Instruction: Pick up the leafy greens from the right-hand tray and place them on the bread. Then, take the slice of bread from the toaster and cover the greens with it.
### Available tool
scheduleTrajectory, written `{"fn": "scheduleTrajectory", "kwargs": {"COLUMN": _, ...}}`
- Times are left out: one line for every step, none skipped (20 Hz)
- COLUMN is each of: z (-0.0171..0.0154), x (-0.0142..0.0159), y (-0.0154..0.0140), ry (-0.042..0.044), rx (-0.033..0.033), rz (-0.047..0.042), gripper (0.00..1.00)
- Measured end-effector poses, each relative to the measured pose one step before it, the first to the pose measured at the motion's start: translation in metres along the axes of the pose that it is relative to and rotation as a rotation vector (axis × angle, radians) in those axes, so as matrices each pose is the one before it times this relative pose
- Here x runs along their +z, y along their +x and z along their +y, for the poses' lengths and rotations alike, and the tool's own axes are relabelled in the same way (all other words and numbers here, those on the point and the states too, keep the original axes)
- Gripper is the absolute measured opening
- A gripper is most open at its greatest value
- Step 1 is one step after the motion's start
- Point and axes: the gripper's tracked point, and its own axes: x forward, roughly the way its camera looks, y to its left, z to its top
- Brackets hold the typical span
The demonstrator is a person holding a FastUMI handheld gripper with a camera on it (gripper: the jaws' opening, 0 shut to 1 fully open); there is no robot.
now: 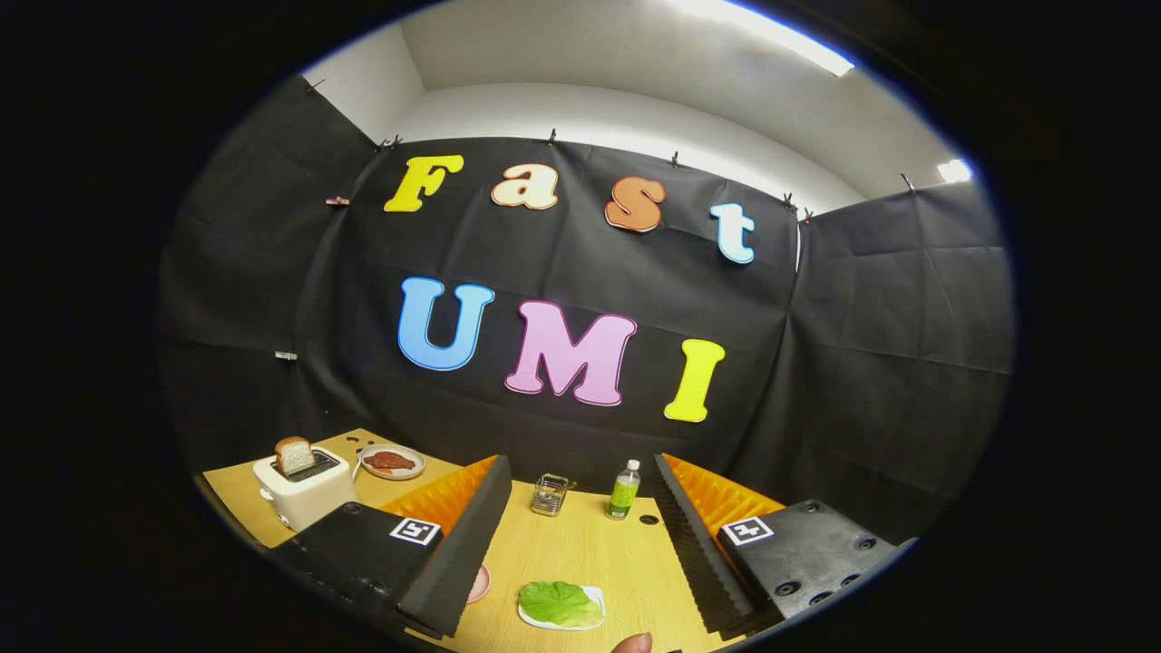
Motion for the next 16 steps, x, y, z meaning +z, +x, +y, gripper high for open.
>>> {"fn": "scheduleTrajectory", "kwargs": {"z": 0.00003, "x": -0.00214, "y": 0.00058, "ry": -0.00218, "rx": 0.00181, "rz": 0.00497, "gripper": 0.96}}
{"fn": "scheduleTrajectory", "kwargs": {"z": -0.00046, "x": -0.00279, "y": 0.00122, "ry": -0.00761, "rx": 0.00504, "rz": 0.00824, "gripper": 0.96}}
{"fn": "scheduleTrajectory", "kwargs": {"z": -0.00028, "x": -0.00454, "y": 0.00217, "ry": -0.01483, "rx": 0.00594, "rz": 0.01121, "gripper": 0.96}}
{"fn": "scheduleTrajectory", "kwargs": {"z": -0.00201, "x": -0.00513, "y": 0.00259, "ry": -0.01834, "rx": 0.00699, "rz": 0.01359, "gripper": 0.96}}
{"fn": "scheduleTrajectory", "kwargs": {"z": -0.00510, "x": -0.00851, "y": 0.00316, "ry": -0.01609, "rx": 0.02166, "rz": 0.02138, "gripper": 0.96}}
{"fn": "scheduleTrajectory", "kwargs": {"z": 0.00204, "x": -0.01249, "y": 0.00449, "ry": -0.00914, "rx": 0.04192, "rz": 0.03560, "gripper": 0.96}}
{"fn": "scheduleTrajectory", "kwargs": {"z": 0.00614, "x": -0.01735, "y": 0.00570, "ry": -0.00316, "rx": 0.04926, "rz": 0.04943, "gripper": 0.96}}
{"fn": "scheduleTrajectory", "kwargs": {"z": 0.00614, "x": -0.01906, "y": 0.00638, "ry": 0.00205, "rx": 0.05961, "rz": 0.05950, "gripper": 0.96}}
{"fn": "scheduleTrajectory", "kwargs": {"z": 0.00377, "x": -0.01957, "y": 0.00751, "ry": 0.00092, "rx": 0.05182, "rz": 0.06067, "gripper": 0.96}}
{"fn": "scheduleTrajectory", "kwargs": {"z": 0.00099, "x": -0.01864, "y": 0.00827, "ry": -0.00537, "rx": 0.04376, "rz": 0.05491, "gripper": 0.97}}
{"fn": "scheduleTrajectory", "kwargs": {"z": -0.00287, "x": -0.01755, "y": 0.01075, "ry": -0.01006, "rx": 0.03550, "rz": 0.04939, "gripper": 0.96}}
{"fn": "scheduleTrajectory", "kwargs": {"z": -0.00189, "x": -0.01742, "y": 0.01106, "ry": -0.01709, "rx": 0.03436, "rz": 0.04874, "gripper": 0.96}}
{"fn": "scheduleTrajectory", "kwargs": {"z": -0.00149, "x": -0.01930, "y": 0.01377, "ry": -0.02113, "rx": 0.03217, "rz": 0.04476, "gripper": 0.96}}
{"fn": "scheduleTrajectory", "kwargs": {"z": -0.00047, "x": -0.01622, "y": 0.01357, "ry": -0.01753, "rx": 0.04110, "rz": 0.04465, "gripper": 0.96}}
{"fn": "scheduleTrajectory", "kwargs": {"z": 0.00033, "x": -0.01860, "y": 0.01314, "ry": -0.01363, "rx": 0.03729, "rz": 0.05041, "gripper": 0.94}}
{"fn": "scheduleTrajectory", "kwargs": {"z": -0.00249, "x": -0.01726, "y": 0.01458, "ry": -0.01287, "rx": 0.02799, "rz": 0.05427, "gripper": 0.93}}
